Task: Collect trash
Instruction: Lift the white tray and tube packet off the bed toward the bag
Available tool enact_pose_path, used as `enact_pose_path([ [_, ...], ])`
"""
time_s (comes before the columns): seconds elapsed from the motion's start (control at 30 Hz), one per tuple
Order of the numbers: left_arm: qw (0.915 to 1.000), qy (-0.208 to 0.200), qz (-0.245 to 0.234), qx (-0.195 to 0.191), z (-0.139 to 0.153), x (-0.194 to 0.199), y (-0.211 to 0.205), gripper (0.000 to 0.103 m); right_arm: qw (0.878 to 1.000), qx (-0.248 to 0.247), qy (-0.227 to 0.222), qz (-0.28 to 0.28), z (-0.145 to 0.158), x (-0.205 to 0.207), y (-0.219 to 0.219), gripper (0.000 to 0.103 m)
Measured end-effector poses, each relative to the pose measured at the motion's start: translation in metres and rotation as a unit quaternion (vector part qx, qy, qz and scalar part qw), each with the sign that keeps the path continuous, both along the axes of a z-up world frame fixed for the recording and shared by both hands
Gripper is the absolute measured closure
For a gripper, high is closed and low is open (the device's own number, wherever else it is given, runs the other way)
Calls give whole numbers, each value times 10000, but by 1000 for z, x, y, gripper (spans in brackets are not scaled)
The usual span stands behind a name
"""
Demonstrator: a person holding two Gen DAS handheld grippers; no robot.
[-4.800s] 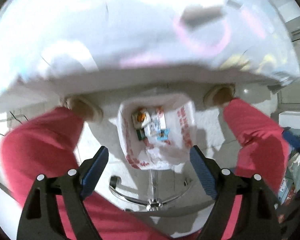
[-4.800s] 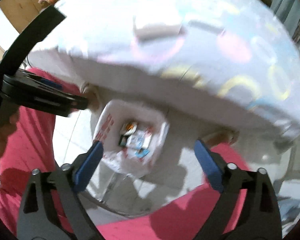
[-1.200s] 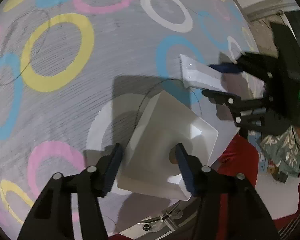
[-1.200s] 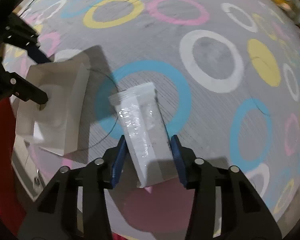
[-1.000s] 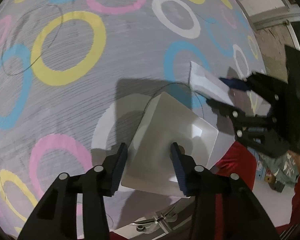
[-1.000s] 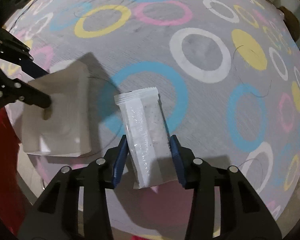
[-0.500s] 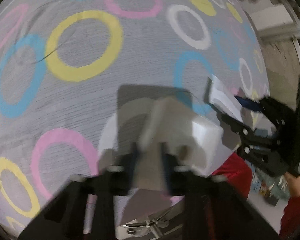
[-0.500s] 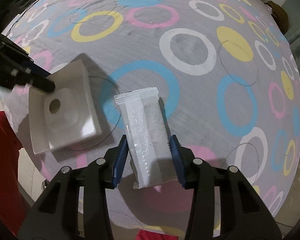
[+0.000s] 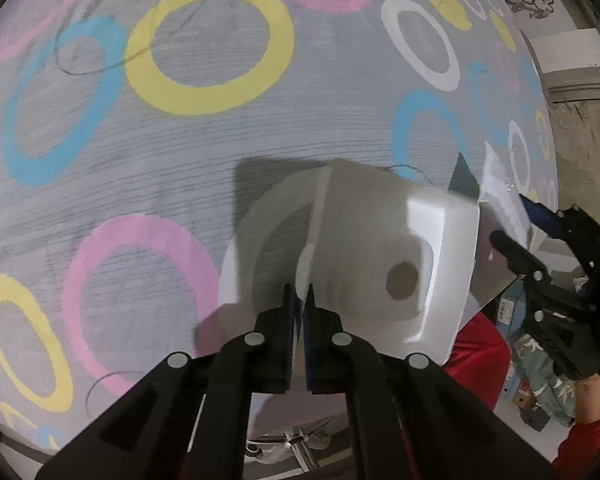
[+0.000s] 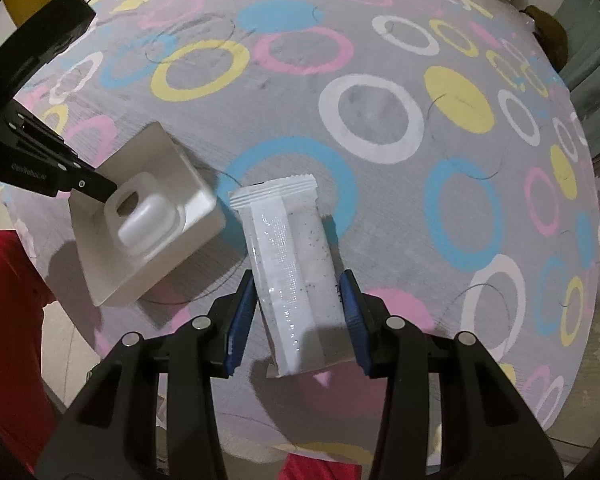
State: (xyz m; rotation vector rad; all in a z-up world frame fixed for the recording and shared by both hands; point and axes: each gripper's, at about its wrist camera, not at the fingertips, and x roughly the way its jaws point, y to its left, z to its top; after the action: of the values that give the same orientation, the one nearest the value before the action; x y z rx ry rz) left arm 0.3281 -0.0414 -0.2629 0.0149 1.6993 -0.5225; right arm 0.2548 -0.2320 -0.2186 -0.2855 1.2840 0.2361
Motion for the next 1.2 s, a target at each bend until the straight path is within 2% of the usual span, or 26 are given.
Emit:
enact_pose_path([
  [0.3, 9993, -278, 237, 26, 33, -9, 30, 101, 9991, -144, -404, 39, 40, -18, 8, 61],
  [0.43, 9976, -645, 225, 146, 62, -18, 33, 101, 9983, -152, -563, -3, 58, -29, 12, 61],
  [0.6, 9917, -1230, 151, 337, 106, -45, 39, 101, 9964, -88, -848, 24, 92, -55, 23, 61],
  [0.9, 9833, -1786, 155, 301, 162, -113, 26, 101, 9914, -30, -1289, 204, 142, -121, 49, 61],
  [1.07, 9816, -1887, 195, 210, 173, -149, 28, 101, 9898, -11, -1397, 283, 155, -158, 62, 61],
  [1.2, 9827, -1833, 220, 166, 170, -176, 34, 101, 9899, -11, -1378, 330, 154, -189, 70, 61],
])
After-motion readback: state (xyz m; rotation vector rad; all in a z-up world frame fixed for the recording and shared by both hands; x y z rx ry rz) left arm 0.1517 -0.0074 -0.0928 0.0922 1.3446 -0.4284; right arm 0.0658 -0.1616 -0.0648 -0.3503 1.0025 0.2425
